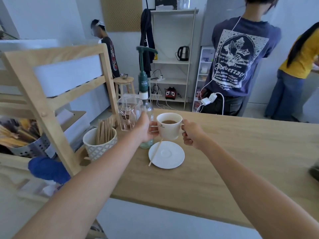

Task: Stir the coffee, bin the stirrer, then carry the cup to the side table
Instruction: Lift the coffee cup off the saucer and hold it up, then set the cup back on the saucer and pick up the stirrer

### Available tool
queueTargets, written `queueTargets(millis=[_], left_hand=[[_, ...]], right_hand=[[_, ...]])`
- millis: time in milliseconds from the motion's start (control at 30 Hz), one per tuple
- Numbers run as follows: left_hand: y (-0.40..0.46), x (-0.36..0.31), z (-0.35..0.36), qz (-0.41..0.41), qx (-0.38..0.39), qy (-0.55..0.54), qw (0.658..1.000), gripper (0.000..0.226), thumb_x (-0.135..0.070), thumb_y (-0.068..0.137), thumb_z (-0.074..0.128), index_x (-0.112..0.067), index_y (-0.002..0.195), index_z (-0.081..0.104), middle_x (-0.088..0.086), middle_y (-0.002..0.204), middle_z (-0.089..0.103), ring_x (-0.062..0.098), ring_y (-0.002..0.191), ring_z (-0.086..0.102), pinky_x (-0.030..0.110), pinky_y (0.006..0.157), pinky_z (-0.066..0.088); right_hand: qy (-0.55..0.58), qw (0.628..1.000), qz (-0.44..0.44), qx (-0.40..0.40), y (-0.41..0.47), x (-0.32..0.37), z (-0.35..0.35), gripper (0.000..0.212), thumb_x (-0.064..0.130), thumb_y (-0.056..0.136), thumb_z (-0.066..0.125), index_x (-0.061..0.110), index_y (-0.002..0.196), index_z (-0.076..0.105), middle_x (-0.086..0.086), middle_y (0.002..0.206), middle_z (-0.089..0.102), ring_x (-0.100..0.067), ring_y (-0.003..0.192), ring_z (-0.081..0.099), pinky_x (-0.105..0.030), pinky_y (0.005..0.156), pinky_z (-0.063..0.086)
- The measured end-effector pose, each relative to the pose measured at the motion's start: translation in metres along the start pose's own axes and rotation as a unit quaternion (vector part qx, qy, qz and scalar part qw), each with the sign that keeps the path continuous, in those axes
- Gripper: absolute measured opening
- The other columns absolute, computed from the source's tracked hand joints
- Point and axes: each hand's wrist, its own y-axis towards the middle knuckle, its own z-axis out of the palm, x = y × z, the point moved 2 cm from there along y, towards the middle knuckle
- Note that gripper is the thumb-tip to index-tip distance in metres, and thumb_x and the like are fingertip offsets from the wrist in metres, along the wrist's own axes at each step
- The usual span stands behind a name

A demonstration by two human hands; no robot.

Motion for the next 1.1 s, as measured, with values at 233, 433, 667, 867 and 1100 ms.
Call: queueTargets(millis=[233,433,667,867,1100], left_hand=[[0.019,0.036,-0.006,-0.026,0.010,0.006,1.000,0.089,-0.067,0.094,0.014,0.006,0.135,0.045,0.019,0.114,0.057,0.027,0.104,0.054,0.034,0.088,0.045],[0.029,0.057,-0.011,-0.033,0.000,-0.007,0.999,0.091,-0.069,0.092,0.014,0.002,0.141,0.040,0.019,0.125,0.057,0.022,0.089,0.059,0.030,0.067,0.049],[0.042,0.069,-0.018,-0.039,-0.025,0.000,0.999,0.096,-0.074,0.089,0.015,0.001,0.147,0.034,0.019,0.137,0.053,0.023,0.097,0.060,0.031,0.062,0.051],[0.043,0.071,-0.015,-0.015,-0.020,0.011,1.000,0.089,-0.069,0.092,0.012,-0.001,0.147,0.034,0.017,0.128,0.058,0.018,0.084,0.059,0.028,0.063,0.049],[0.036,0.077,-0.040,0.108,-0.081,0.331,0.934,0.081,-0.066,0.092,0.001,-0.020,0.110,0.065,0.004,0.112,0.062,0.019,0.102,0.058,0.031,0.081,0.040]], right_hand=[[0.017,0.999,0.036,0.020,0.013,-0.046,0.005,0.028,0.023,0.092,0.035,0.017,0.064,0.032,-0.001,0.057,0.026,-0.011,0.040,0.018,-0.017,0.040,0.014],[0.021,0.998,0.049,0.030,0.020,-0.073,0.012,0.026,0.021,0.093,0.034,0.018,0.067,0.033,0.000,0.061,0.027,-0.012,0.047,0.020,-0.017,0.037,0.016],[0.015,0.998,0.063,0.020,0.021,-0.093,0.019,0.030,0.025,0.097,0.031,0.017,0.070,0.040,-0.002,0.062,0.033,-0.013,0.047,0.027,-0.019,0.037,0.023],[0.030,0.997,0.063,0.016,0.025,-0.100,0.021,0.033,0.030,0.099,0.032,0.018,0.070,0.043,-0.002,0.061,0.036,-0.013,0.046,0.031,-0.019,0.039,0.025],[-0.120,0.992,0.009,-0.045,0.018,-0.086,0.017,0.040,0.044,0.099,0.024,0.012,0.107,0.046,-0.013,0.077,0.055,-0.023,0.057,0.049,-0.024,0.046,0.037]])
